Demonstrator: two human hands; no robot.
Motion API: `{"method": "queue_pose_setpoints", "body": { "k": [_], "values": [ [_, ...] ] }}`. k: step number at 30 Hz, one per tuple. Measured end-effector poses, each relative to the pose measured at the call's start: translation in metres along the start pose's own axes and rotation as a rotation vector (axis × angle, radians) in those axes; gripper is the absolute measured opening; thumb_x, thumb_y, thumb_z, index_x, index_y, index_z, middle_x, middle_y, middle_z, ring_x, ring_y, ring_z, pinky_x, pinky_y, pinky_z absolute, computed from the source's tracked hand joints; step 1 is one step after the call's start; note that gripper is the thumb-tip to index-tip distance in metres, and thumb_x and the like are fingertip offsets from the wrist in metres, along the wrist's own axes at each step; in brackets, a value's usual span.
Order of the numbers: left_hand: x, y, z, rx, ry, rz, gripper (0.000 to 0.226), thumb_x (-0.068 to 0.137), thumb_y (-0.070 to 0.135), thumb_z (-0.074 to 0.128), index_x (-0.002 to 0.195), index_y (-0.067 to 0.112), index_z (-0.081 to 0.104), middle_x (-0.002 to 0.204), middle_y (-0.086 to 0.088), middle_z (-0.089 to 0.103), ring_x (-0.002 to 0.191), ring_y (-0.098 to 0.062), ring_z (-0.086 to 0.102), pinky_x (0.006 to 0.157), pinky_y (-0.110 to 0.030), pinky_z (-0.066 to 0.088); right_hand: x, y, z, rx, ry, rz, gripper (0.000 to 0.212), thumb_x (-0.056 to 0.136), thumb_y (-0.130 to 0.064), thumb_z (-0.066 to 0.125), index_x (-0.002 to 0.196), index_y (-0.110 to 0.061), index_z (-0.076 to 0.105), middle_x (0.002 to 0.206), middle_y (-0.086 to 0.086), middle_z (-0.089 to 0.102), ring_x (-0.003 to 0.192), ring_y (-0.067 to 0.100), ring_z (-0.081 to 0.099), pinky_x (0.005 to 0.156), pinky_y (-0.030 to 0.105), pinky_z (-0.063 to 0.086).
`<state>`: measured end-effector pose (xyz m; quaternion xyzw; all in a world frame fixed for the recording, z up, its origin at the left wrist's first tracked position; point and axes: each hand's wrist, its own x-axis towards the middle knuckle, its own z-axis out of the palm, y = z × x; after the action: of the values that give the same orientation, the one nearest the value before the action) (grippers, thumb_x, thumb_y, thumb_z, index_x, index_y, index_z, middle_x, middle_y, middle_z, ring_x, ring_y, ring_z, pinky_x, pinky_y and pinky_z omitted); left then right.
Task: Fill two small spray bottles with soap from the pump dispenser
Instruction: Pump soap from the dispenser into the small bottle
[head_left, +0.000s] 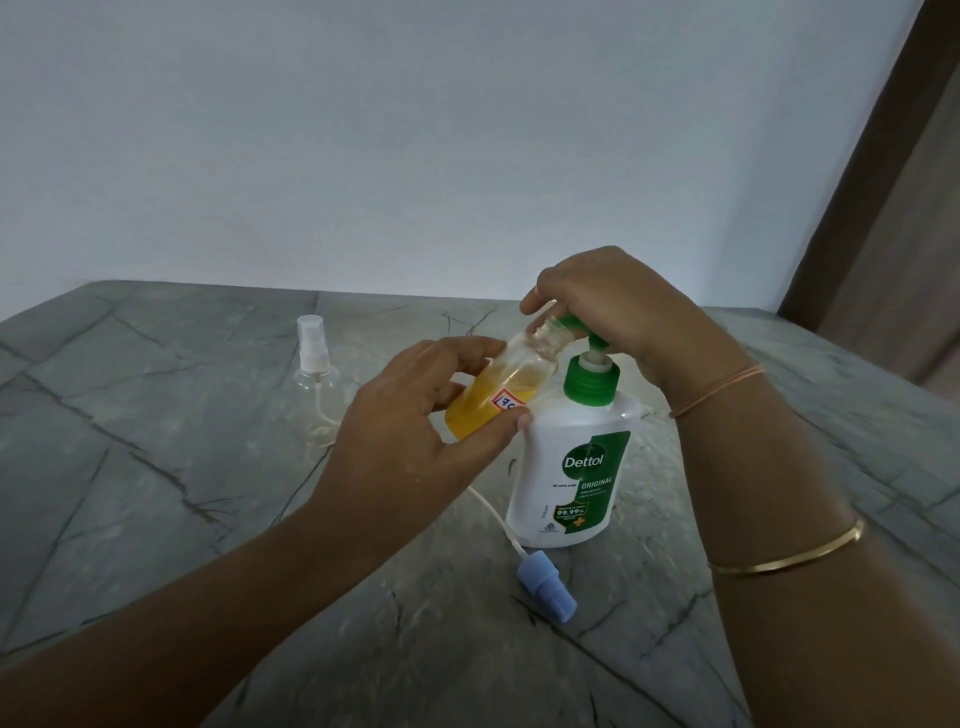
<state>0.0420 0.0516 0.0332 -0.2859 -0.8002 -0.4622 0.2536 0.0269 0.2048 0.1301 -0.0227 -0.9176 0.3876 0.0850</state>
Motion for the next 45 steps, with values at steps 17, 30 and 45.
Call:
{"method": "queue_pose_setpoints", "body": {
  "k": [17, 30, 45],
  "values": [
    [-0.0017, -0.0010, -0.0016, 0.008, 0.013, 0.047, 0.043, 0.070, 0.058, 0.056, 0.109, 0.040, 0.053, 0.101, 0.026, 0.057, 0.087, 0.000, 0.061, 0.072, -0.020, 0.054, -0.0039, -0.0015, 0.0024, -0.084, -0.107, 0.043, 0.037, 0.092, -0.012, 0.041, 0.120, 0.008, 0.057, 0.083, 0.004, 0.052, 0.071, 0.019, 0.045, 0.064, 0.026, 0.035],
    [-0.0013, -0.0015, -0.0044, -0.007, 0.021, 0.035, 0.042, 0.071, 0.057, 0.059, 0.109, 0.042, 0.052, 0.103, 0.023, 0.058, 0.088, 0.000, 0.061, 0.073, -0.017, 0.054, -0.0060, -0.0031, 0.0020, 0.062, -0.059, 0.078, 0.037, 0.093, -0.009, 0.038, 0.119, 0.011, 0.054, 0.086, 0.011, 0.055, 0.077, 0.020, 0.047, 0.067, 0.026, 0.035],
    [-0.0020, 0.0004, -0.0024, 0.000, -0.004, -0.016, 0.040, 0.070, 0.051, 0.061, 0.108, 0.040, 0.050, 0.103, 0.021, 0.058, 0.087, -0.002, 0.062, 0.073, -0.017, 0.051, -0.0025, -0.0022, 0.0020, 0.001, -0.017, 0.015, 0.031, 0.090, -0.015, 0.042, 0.101, -0.004, 0.069, 0.083, -0.003, 0.063, 0.062, 0.008, 0.052, 0.057, 0.019, 0.040]
  ]
}}
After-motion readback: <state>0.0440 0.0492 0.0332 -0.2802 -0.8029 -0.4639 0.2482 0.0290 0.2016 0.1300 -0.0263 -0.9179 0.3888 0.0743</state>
